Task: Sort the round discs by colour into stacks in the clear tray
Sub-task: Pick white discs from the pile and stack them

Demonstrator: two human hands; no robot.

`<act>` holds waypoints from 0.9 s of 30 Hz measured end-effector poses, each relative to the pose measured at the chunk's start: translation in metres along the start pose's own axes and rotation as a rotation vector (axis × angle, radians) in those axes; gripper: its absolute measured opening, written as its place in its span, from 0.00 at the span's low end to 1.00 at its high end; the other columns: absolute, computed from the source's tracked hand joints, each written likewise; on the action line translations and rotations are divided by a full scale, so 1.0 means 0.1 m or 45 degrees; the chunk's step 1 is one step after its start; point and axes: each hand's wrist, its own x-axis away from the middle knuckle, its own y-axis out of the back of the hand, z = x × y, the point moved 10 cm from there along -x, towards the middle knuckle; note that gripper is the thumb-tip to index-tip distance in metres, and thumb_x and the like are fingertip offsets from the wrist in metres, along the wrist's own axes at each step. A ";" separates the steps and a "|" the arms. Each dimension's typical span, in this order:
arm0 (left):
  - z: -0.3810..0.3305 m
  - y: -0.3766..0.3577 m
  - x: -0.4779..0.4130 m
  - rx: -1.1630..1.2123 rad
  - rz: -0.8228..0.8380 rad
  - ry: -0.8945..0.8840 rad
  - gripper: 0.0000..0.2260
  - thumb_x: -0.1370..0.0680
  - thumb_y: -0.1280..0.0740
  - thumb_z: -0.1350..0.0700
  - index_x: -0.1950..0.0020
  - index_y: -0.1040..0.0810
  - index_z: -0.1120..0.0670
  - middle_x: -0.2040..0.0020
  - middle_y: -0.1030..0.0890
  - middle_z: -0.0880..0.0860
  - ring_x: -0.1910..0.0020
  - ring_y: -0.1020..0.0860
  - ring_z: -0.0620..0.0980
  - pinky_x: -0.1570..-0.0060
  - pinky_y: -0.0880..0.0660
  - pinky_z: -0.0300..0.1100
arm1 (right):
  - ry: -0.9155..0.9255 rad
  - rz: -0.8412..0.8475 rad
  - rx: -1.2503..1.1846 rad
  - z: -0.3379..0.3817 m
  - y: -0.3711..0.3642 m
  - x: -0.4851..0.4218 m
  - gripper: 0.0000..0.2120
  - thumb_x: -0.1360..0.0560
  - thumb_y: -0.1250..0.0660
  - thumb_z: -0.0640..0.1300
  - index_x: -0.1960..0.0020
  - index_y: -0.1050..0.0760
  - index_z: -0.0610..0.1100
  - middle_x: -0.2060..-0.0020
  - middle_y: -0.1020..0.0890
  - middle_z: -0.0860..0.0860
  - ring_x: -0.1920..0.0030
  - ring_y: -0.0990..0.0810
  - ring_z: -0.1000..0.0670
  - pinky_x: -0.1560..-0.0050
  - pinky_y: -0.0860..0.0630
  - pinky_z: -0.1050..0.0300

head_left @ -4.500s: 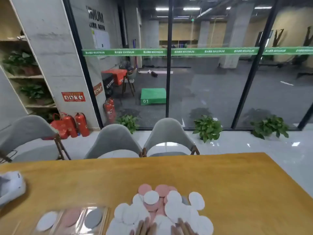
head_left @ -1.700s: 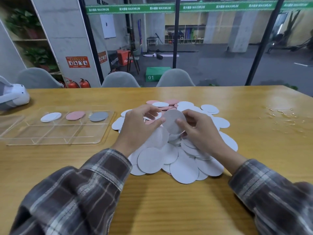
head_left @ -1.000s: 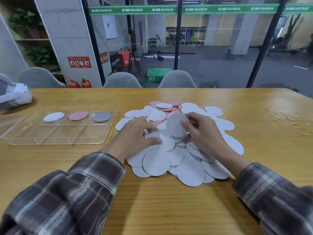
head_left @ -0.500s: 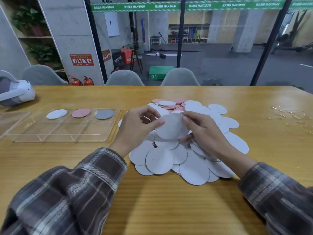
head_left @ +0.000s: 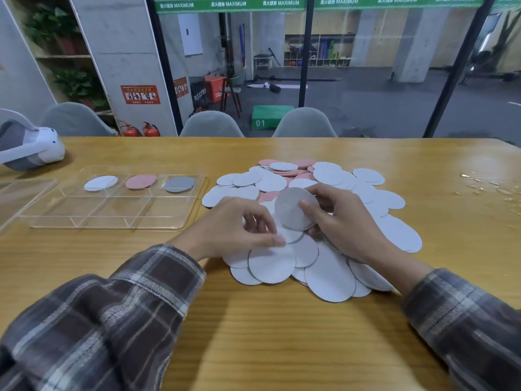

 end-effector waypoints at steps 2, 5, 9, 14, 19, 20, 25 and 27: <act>0.01 -0.05 0.04 -0.043 0.087 0.005 0.13 0.34 0.16 0.44 0.55 0.14 0.45 0.59 0.18 0.46 0.58 0.23 0.48 0.60 0.29 0.33 | -0.009 -0.005 -0.007 -0.02 0.00 0.00 0.05 0.17 0.34 0.44 0.48 0.19 0.46 0.59 0.14 0.51 0.67 0.15 0.49 0.63 0.18 0.50; 0.01 -0.06 0.05 -0.043 0.116 0.005 0.15 0.36 0.15 0.46 0.53 0.14 0.43 0.58 0.18 0.46 0.58 0.23 0.48 0.59 0.28 0.35 | -0.024 0.011 -0.017 -0.04 -0.01 -0.01 0.05 0.17 0.34 0.44 0.46 0.20 0.46 0.58 0.14 0.51 0.67 0.15 0.48 0.59 0.16 0.43; 0.00 -0.07 0.05 0.032 0.117 0.020 0.12 0.34 0.15 0.49 0.54 0.12 0.46 0.59 0.17 0.48 0.62 0.23 0.47 0.61 0.28 0.33 | -0.048 0.033 -0.052 -0.07 -0.02 0.00 0.05 0.18 0.34 0.43 0.45 0.20 0.46 0.56 0.13 0.53 0.65 0.14 0.47 0.55 0.16 0.40; 0.03 0.06 -0.01 0.250 -0.025 0.056 0.06 0.27 0.19 0.55 0.54 0.14 0.51 0.62 0.17 0.50 0.65 0.23 0.45 0.61 0.27 0.36 | -0.059 0.043 -0.121 -0.06 -0.03 0.01 0.06 0.17 0.34 0.43 0.45 0.19 0.45 0.57 0.13 0.50 0.64 0.14 0.44 0.56 0.16 0.41; 0.14 0.19 -0.02 0.454 -0.296 0.126 0.08 0.25 0.21 0.58 0.55 0.19 0.57 0.60 0.17 0.57 0.67 0.16 0.56 0.63 0.20 0.44 | -0.071 0.075 -0.211 -0.07 -0.07 0.02 0.09 0.16 0.36 0.46 0.45 0.18 0.45 0.55 0.15 0.48 0.57 0.14 0.44 0.55 0.15 0.46; 0.16 0.18 -0.02 0.464 -0.327 0.146 0.08 0.25 0.21 0.58 0.55 0.19 0.58 0.61 0.17 0.57 0.67 0.15 0.58 0.63 0.18 0.46 | -0.075 0.093 -0.224 -0.07 -0.09 0.02 0.10 0.16 0.37 0.47 0.46 0.18 0.45 0.55 0.15 0.47 0.56 0.14 0.44 0.54 0.15 0.44; 0.21 0.13 -0.02 0.551 -0.402 0.183 0.11 0.26 0.20 0.59 0.56 0.21 0.62 0.63 0.17 0.59 0.67 0.15 0.61 0.66 0.18 0.48 | -0.027 0.152 -0.214 -0.01 -0.15 0.04 0.10 0.17 0.34 0.47 0.47 0.18 0.43 0.57 0.15 0.49 0.56 0.14 0.48 0.56 0.15 0.49; 0.20 0.11 -0.01 0.566 -0.420 0.199 0.11 0.27 0.20 0.60 0.56 0.21 0.63 0.63 0.16 0.60 0.67 0.14 0.60 0.66 0.17 0.49 | 0.010 0.144 -0.161 0.02 -0.15 0.05 0.07 0.18 0.33 0.45 0.47 0.18 0.42 0.57 0.14 0.51 0.57 0.14 0.51 0.57 0.16 0.51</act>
